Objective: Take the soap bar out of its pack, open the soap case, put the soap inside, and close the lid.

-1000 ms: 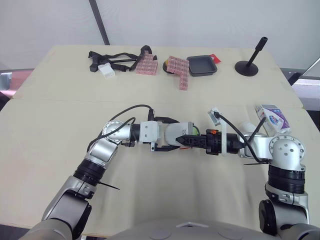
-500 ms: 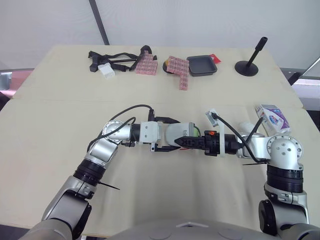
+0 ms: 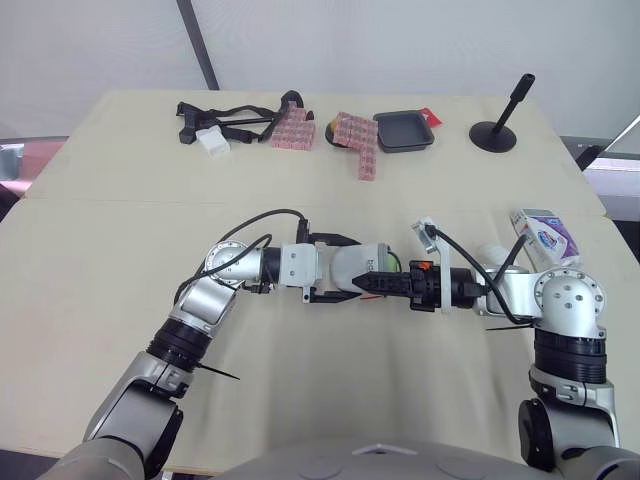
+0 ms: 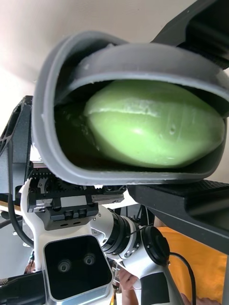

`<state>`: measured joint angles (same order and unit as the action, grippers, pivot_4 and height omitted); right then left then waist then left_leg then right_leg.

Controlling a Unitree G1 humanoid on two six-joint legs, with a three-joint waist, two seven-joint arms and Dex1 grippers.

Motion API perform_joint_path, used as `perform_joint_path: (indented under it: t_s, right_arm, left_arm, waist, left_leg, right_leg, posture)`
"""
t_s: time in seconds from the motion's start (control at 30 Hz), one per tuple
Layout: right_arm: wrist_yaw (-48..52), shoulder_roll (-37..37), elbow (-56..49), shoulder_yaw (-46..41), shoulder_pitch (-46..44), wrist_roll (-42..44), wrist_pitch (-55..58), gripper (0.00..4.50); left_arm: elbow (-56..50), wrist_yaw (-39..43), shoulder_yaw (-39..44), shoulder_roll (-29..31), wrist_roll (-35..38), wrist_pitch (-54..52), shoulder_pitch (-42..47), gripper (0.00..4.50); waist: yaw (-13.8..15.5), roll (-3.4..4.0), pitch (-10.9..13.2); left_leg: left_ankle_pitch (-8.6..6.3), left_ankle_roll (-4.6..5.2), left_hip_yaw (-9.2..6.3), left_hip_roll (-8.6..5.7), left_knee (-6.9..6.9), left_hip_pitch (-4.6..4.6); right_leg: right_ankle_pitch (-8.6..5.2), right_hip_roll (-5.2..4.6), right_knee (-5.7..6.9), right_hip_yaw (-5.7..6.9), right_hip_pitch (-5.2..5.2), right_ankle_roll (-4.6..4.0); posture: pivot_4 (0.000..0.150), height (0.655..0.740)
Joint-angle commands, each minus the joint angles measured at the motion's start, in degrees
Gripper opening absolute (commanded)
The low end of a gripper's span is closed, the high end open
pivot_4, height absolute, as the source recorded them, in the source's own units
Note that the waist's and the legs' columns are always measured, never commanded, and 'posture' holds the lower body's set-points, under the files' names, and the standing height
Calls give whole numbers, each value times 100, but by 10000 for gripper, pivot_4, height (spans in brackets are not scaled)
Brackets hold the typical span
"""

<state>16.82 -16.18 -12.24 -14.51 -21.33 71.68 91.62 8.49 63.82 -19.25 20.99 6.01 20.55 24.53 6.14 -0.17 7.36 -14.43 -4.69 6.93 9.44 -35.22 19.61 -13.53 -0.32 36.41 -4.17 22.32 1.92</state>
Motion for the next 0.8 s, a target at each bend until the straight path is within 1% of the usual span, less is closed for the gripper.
perform_joint_path:
  t_s: [0.03,0.23,0.3,0.57,0.8]
  right_arm:
    - [11,-93,-63,-19,-118,133,-33,21216]
    - [36,-128,-63,6,-119,180,-44,21214]
    - [37,-140,-63,13,-112,200,-56,21213]
    - [22,-274,-122,69,-37,184,-104,20920]
    - [162,-614,-248,237,65,100,-208,20912]
  left_arm:
    - [-22,-74,59,-39,43,173,145,36529]
    - [49,-116,79,-59,89,66,184,36529]
    - [51,-99,96,-84,152,30,201,44967]
    - [151,180,256,81,387,-151,319,45000]
    - [177,714,405,576,794,-890,373,45000]
  waist:
    - [0,0,0]
    - [1,0,0]
    - [3,0,0]
    - [4,0,0]
    - [12,0,0]
  left_leg:
    - [0,0,0,0,0,0]
    - [0,0,0,0,0,0]
    - [0,0,0,0,0,0]
    - [0,0,0,0,0,1]
    - [0,-1,0,0,1,-10]
  right_leg:
    - [0,0,0,0,0,0]
    - [0,0,0,0,0,0]
    - [0,0,0,1,0,0]
    - [0,0,0,1,0,0]
    - [0,1,-2,3,1,0]
  posture:
    - [1500,7400]
    - [1500,7400]
    - [1500,7400]
    - [1500,7400]
    - [1500,7400]
